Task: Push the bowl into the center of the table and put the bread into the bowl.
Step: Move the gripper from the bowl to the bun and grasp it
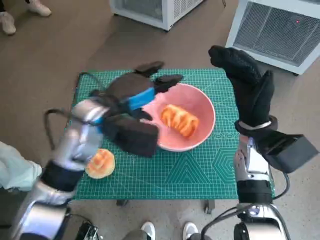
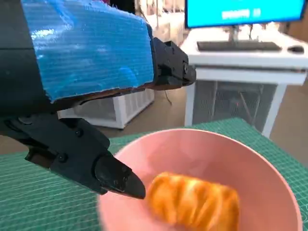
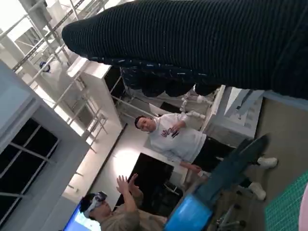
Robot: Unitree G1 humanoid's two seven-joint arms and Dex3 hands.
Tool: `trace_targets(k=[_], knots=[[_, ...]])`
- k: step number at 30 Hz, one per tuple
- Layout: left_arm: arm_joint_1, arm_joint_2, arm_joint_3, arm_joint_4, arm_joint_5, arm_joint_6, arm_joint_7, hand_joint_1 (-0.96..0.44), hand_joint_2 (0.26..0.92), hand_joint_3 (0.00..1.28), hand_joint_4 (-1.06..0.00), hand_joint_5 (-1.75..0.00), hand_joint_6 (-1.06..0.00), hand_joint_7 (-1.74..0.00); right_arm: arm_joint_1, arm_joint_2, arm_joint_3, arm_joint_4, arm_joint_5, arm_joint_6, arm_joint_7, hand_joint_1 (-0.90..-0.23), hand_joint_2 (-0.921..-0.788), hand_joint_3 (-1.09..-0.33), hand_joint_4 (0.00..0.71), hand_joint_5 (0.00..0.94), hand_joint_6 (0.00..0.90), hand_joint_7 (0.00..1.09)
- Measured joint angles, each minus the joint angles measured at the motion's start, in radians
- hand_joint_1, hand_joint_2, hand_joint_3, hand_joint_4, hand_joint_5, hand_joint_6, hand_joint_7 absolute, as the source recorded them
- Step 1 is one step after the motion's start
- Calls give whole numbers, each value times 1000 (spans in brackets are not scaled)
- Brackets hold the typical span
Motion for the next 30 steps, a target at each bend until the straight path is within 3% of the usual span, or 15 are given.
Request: trace_targets(k=[17,30], knots=[[269,202,222,-306,-45,-1,-49,-399,756,1,-165,-15,-277,-10,-27,7,15,18,3,2,6,-714,-921,-724,224,0,68,493],[440,257,320,-436,-84,30,-107,-376,754,0,-186,-9,-286,-8,-39,11,26,33,2,2,10,-724,-921,-734,220,0,55,513]])
